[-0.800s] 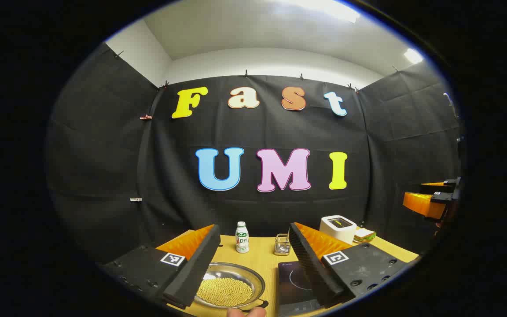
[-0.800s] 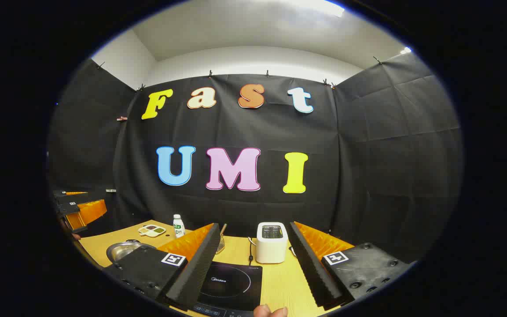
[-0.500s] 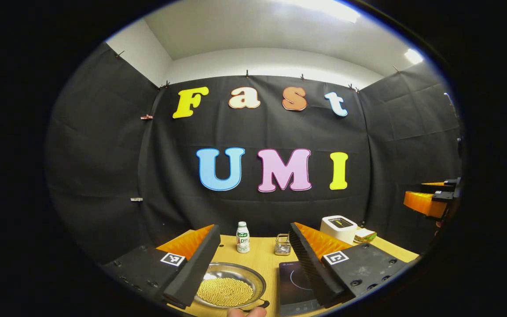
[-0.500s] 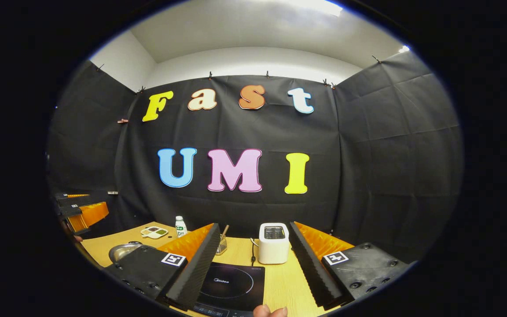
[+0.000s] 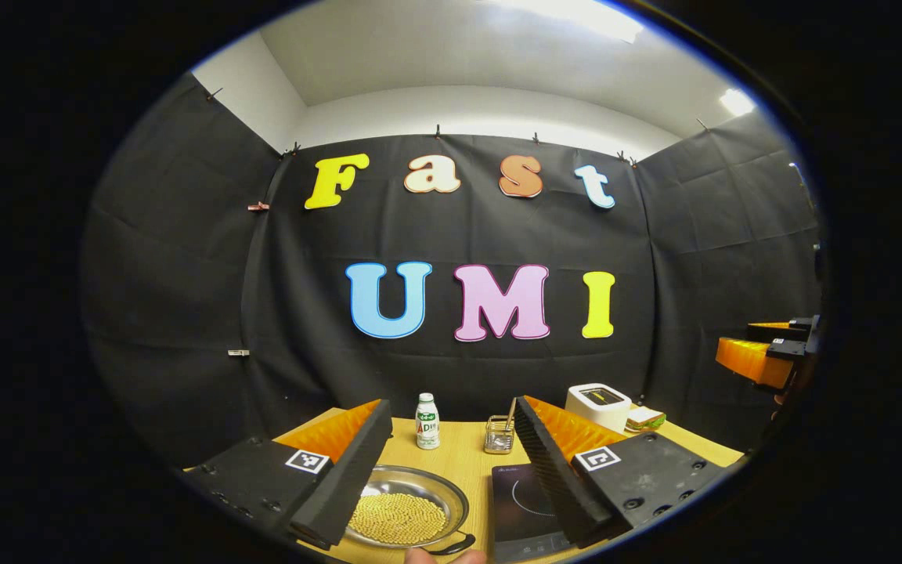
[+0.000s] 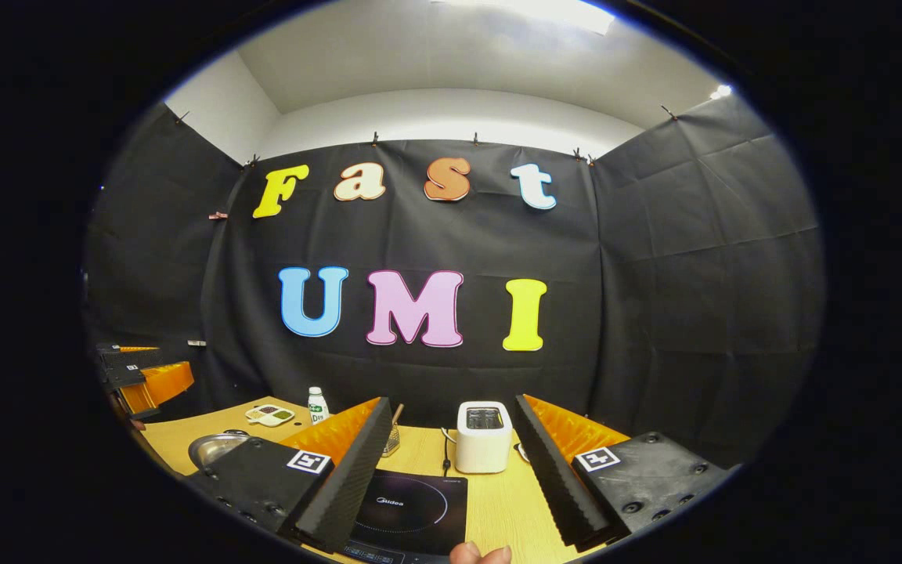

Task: First push the handle of the pot to place it horizontally, then grasp the pot with both hands and set it on the induction cooktop.

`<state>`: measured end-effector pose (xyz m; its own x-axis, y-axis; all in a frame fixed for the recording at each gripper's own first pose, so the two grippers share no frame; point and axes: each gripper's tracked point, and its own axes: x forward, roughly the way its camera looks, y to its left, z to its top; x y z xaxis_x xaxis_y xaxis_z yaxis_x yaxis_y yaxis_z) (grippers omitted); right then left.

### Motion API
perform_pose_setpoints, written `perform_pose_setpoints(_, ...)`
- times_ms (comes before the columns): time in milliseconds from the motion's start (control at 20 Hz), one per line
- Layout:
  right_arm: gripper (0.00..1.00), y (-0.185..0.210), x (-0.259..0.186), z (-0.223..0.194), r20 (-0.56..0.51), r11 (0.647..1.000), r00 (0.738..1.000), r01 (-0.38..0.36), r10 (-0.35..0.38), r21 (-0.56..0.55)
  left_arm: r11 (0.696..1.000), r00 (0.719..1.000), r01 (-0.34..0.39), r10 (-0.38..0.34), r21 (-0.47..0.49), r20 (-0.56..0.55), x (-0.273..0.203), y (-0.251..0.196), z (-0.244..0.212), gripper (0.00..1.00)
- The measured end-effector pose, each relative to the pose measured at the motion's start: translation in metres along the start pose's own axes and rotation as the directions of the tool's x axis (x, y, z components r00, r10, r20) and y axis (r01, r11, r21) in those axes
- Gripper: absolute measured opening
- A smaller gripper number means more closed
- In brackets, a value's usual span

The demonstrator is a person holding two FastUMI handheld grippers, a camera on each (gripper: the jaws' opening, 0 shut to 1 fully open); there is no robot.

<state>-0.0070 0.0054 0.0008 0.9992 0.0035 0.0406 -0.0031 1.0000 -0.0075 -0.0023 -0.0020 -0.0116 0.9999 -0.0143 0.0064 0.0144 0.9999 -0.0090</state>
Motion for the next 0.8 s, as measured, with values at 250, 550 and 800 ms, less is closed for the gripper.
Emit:
perform_pose_setpoints(250,0.97,0.006,-0.008,-0.019,0.011,1.000,1.000,-0.016,0.016,-0.020,0.999,0.999,0.037,-0.037,-0.001,0.032,-0.009,-0.004,-0.019,0.92)
perform_pose_setpoints(550,0.97,0.010,-0.018,-0.043,-0.010,1.000,1.000,-0.025,0.025,-0.004,0.968,0.971,0.228,-0.233,-0.101,-0.046,-0.024,-0.020,-0.078,0.12)
perform_pose_setpoints(800,0.97,0.000,-0.028,-0.054,0.005,0.999,1.000,0.006,-0.005,-0.045,0.927,0.881,0.338,-0.373,-0.165,-0.291,-0.047,-0.004,-0.168,0.05)
